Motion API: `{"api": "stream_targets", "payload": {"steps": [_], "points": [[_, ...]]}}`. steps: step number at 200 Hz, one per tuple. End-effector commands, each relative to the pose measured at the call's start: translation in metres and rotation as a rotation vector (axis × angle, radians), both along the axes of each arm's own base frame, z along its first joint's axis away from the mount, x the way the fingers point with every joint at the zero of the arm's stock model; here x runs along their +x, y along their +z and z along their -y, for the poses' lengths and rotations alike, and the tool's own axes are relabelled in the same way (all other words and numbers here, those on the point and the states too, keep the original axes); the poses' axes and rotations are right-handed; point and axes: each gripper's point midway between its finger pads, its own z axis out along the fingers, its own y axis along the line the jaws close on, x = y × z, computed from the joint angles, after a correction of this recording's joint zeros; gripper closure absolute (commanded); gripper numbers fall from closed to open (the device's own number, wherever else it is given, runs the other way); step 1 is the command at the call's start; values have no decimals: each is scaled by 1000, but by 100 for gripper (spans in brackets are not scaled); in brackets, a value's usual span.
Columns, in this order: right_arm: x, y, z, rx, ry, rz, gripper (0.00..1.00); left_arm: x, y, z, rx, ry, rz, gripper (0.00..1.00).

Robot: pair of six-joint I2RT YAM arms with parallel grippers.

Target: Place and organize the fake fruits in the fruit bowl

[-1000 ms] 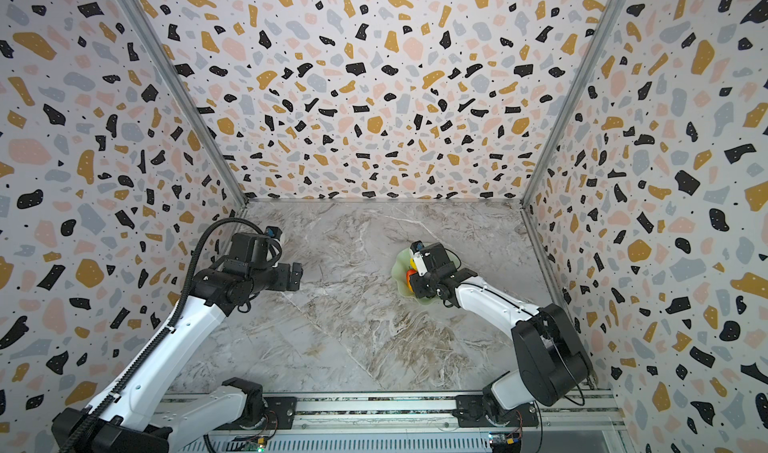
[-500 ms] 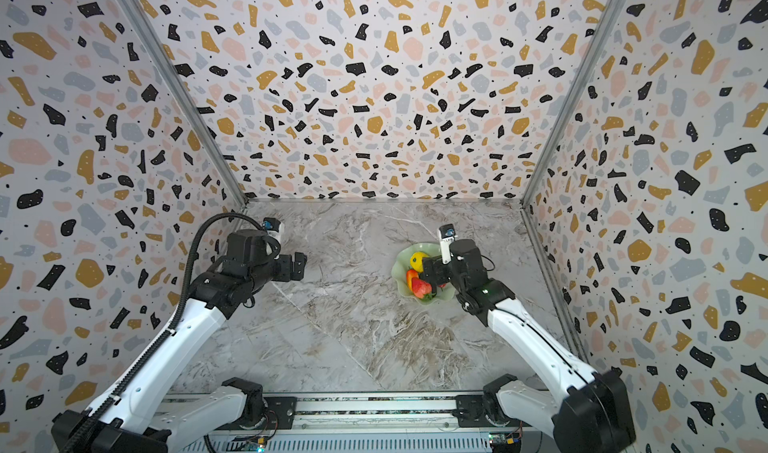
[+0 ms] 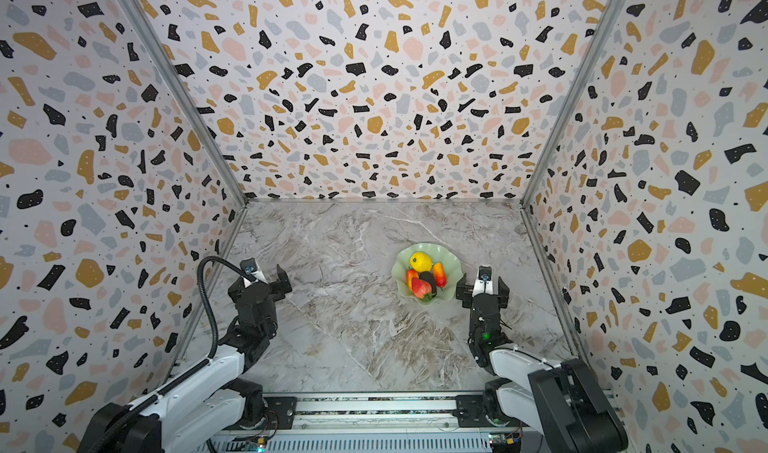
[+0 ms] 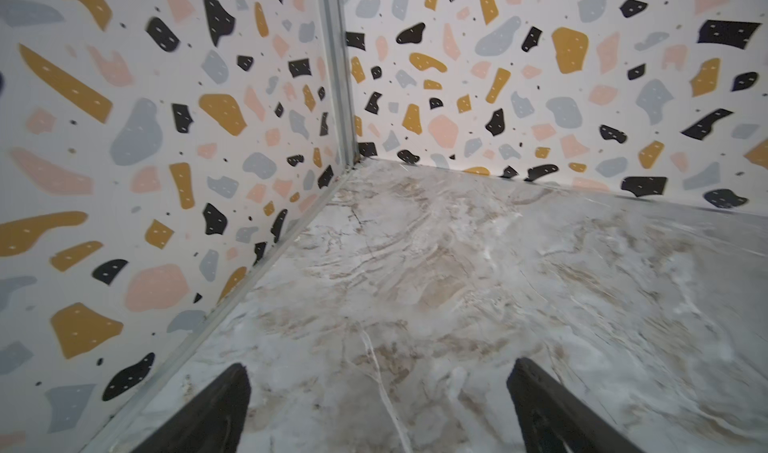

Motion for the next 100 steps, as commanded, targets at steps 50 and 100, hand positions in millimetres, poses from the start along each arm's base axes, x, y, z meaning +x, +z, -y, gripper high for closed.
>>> {"api": "stream_targets", "payload": {"steps": [50,100], "points": [[30,14,16,15,-40,103,1,8,-21,-53,-68,158,134,0],[49,0,11,79,98,33,1,24,-30,-19,11,-13,105,1]]}}
